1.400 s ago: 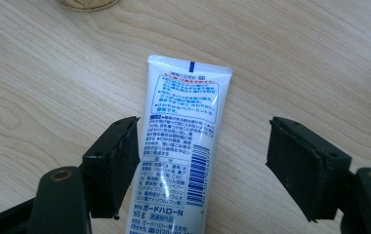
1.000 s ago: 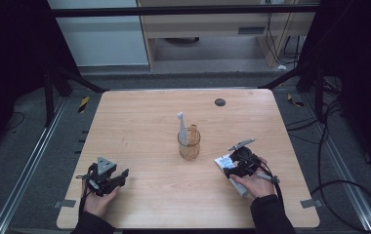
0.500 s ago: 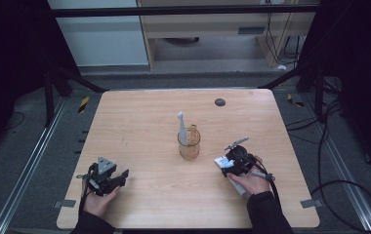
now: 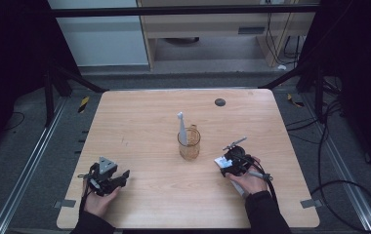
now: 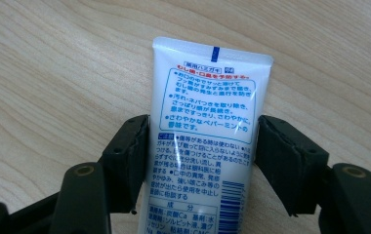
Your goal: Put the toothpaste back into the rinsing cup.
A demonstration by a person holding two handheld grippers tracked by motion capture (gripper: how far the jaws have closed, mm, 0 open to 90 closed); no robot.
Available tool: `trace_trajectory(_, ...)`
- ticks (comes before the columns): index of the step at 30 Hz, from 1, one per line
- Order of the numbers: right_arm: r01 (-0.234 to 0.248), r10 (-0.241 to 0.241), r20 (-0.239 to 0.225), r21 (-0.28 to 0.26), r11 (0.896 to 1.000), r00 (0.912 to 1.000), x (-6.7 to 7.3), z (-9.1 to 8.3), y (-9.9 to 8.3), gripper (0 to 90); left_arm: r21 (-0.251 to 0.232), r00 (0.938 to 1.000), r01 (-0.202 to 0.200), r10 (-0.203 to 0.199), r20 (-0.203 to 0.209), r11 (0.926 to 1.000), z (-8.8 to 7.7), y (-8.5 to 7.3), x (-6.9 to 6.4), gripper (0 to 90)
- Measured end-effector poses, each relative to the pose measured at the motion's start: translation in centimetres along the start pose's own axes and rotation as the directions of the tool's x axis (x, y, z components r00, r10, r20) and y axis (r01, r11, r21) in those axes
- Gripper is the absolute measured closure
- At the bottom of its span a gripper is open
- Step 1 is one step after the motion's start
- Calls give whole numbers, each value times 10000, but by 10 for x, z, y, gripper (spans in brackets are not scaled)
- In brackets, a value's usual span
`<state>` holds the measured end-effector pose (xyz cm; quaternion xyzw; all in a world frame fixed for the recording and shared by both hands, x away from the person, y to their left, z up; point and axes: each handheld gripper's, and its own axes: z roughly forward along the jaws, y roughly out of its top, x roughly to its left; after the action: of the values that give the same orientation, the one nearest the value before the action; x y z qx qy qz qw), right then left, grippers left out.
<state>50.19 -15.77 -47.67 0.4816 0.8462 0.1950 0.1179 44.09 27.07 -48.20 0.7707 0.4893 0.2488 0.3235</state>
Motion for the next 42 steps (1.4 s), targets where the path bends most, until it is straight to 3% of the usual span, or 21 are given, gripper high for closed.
trace_trajectory(7,-338,338,3,177,9993,9994,2,0,0,415,15,10000,7,-7,49,10000,0,0,0,460)
trace_trajectory(15,-432,432,39,-44,9991,9991,4,-11,1,650,28,10000,16,-16,61,10000,2,0,0,461)
trace_trajectory(21,-294,293,-34,-210,9993,9996,4,-18,-1,676,55,10000,-33,32,67,10000,1,0,0,461)
trace_trajectory(28,-463,429,-298,-1240,9912,9986,2,-37,0,680,23,10000,-51,51,13,10000,0,0,0,461)
trace_trajectory(30,-534,479,-366,-1696,9841,9982,2,-43,1,682,10,10000,-19,19,19,10000,1,0,-1,461)
trace_trajectory(31,-605,544,-325,-2295,9714,9980,2,-49,1,684,26,10000,-39,39,15,10000,1,0,-1,461)
trace_trajectory(32,-605,544,-325,-2295,9714,9980,2,-49,1,684,23,10000,-52,52,17,10000,1,0,-1,461)
trace_trajectory(36,-661,581,-345,-3195,9453,9977,2,-61,3,684,-23,10000,-18,18,-3,10000,1,0,0,460)
trace_trajectory(42,-752,643,-395,-4462,8918,9971,5,-79,15,685,-83,10000,12,-12,-61,10000,0,0,0,457)
